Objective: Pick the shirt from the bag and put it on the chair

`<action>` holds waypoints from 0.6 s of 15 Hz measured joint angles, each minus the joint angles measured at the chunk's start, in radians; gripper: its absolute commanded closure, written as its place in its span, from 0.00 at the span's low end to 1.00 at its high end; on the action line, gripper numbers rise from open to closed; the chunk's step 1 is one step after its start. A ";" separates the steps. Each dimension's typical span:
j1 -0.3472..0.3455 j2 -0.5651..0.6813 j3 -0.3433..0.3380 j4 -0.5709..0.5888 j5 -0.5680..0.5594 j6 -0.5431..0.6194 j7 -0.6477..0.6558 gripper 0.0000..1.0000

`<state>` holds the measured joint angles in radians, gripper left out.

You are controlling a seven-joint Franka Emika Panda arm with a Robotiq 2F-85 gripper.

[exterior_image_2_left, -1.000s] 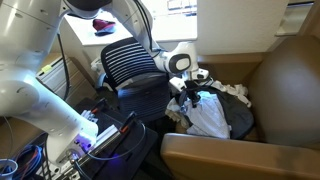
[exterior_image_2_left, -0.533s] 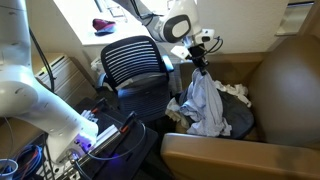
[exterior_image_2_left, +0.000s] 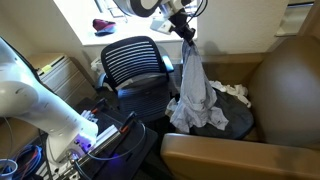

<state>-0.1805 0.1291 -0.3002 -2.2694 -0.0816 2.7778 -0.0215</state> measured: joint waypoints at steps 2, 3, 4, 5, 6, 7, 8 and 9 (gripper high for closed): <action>0.002 -0.030 0.000 -0.032 -0.005 0.005 0.000 0.99; 0.001 -0.029 0.001 -0.034 -0.004 0.005 0.000 0.99; 0.000 -0.031 0.006 -0.029 0.007 0.014 -0.001 0.99; 0.000 -0.044 0.016 -0.015 0.009 0.031 -0.003 0.99; 0.003 -0.073 0.027 0.002 -0.003 0.038 -0.004 0.99; 0.008 -0.111 0.042 0.012 -0.016 0.038 -0.010 0.99; 0.014 -0.158 0.059 0.013 -0.019 0.037 -0.022 0.99; 0.024 -0.206 0.079 0.012 -0.012 0.037 -0.041 0.99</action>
<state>-0.1561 -0.0766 -0.2208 -2.2577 -0.0932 2.8144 -0.0622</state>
